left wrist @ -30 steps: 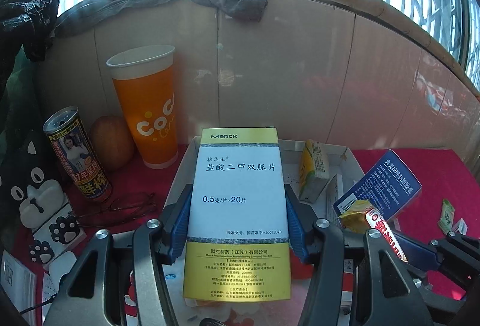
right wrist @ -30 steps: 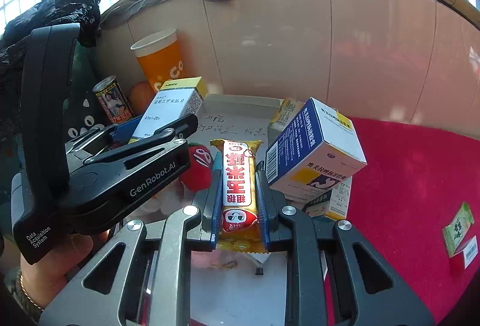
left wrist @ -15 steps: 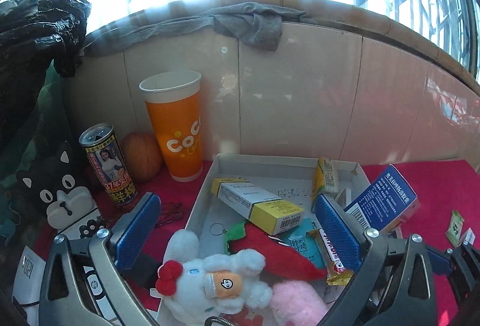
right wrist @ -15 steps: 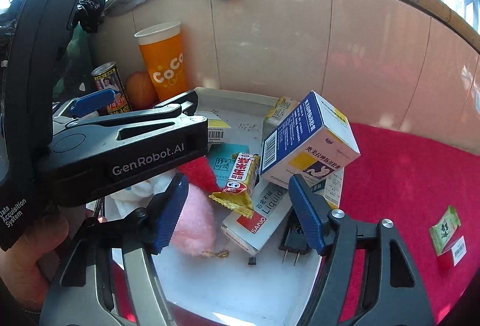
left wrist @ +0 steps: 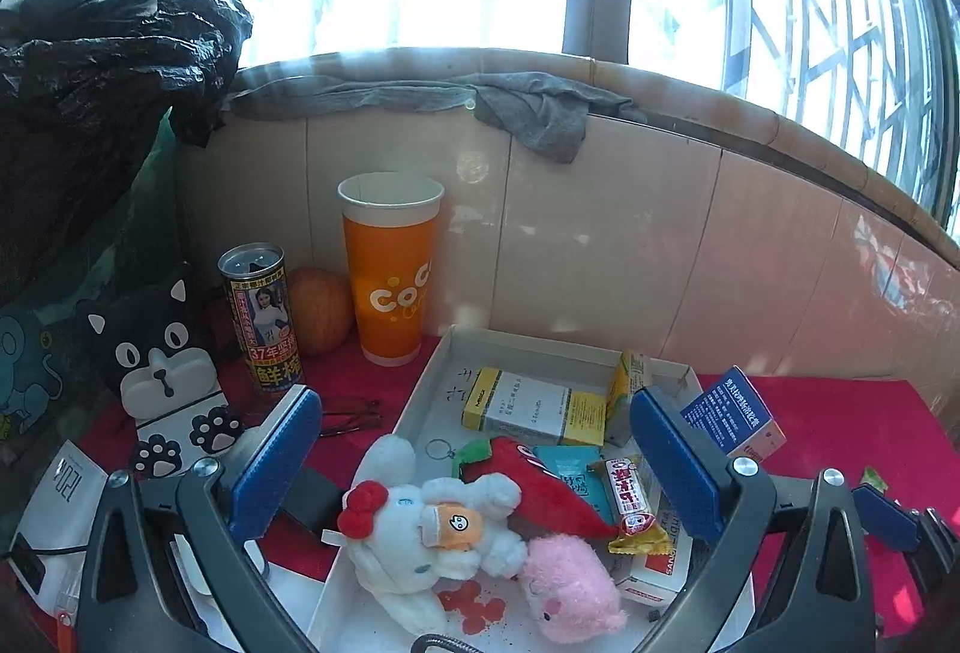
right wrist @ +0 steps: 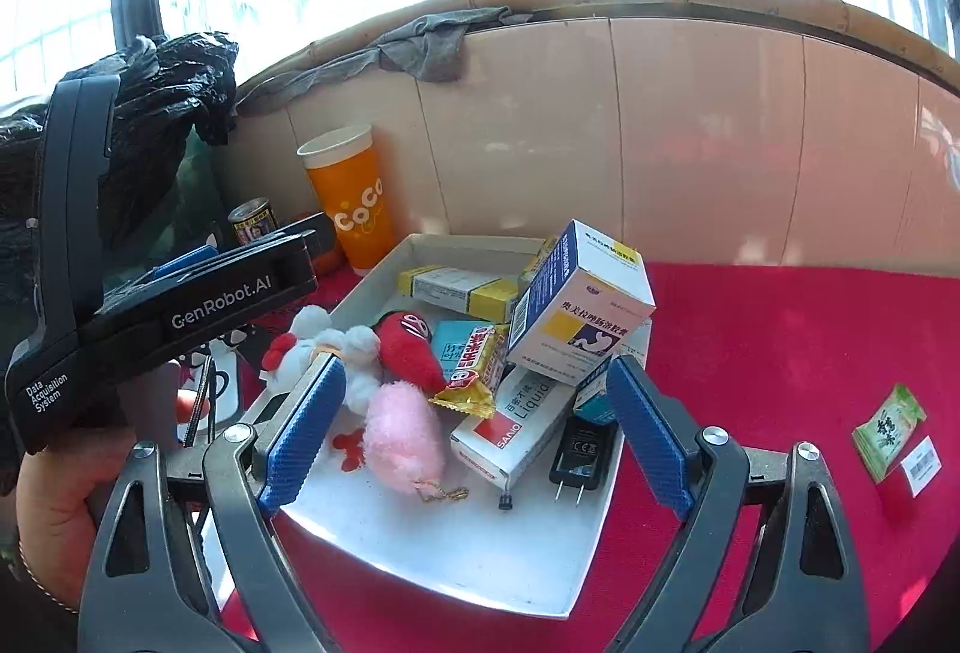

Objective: Organize objects
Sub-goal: 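Move both open tools from the tray toward the green snack packet and barcode box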

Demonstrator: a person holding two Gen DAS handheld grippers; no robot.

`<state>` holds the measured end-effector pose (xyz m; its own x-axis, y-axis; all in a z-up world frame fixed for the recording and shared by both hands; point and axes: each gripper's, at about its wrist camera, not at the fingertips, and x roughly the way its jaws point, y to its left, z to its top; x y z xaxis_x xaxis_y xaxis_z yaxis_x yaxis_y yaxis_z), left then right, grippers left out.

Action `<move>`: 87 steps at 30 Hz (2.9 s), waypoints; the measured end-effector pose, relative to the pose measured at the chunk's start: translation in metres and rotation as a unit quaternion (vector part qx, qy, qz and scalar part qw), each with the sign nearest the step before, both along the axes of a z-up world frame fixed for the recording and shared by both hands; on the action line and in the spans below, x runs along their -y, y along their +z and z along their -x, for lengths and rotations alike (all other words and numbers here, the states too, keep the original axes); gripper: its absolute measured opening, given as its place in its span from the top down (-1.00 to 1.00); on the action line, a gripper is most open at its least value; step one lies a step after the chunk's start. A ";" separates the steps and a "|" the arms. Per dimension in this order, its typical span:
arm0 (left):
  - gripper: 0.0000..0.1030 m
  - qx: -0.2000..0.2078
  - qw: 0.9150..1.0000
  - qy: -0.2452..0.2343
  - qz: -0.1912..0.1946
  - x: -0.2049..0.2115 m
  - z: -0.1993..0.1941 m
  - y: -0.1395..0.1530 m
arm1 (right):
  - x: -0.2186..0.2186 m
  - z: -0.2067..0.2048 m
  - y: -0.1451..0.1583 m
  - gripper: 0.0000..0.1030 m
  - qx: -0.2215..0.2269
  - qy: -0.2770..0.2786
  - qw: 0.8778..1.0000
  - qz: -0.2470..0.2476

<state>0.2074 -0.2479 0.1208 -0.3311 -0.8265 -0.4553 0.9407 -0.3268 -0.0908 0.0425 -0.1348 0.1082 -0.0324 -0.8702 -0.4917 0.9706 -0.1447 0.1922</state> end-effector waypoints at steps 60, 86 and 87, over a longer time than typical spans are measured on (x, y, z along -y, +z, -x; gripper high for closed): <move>-1.00 0.372 0.860 -0.031 0.349 -0.183 0.203 -0.014 | -0.189 0.201 0.021 -0.74 0.112 -0.272 0.948 0.121; -1.00 0.139 0.945 -0.295 -0.012 -0.110 0.232 -0.010 | -0.197 0.267 -0.020 -0.74 0.125 -0.293 0.947 0.049; -1.00 0.135 0.944 -0.300 -0.015 -0.109 0.234 -0.012 | -0.191 0.271 -0.025 -0.74 0.122 -0.279 0.952 0.031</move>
<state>-0.0263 -0.1392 0.1093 -0.6045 -0.5122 -0.6101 0.5763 -0.8099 0.1089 -0.2287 0.0558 0.0836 -0.3893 -0.7785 -0.4924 0.6714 -0.6058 0.4269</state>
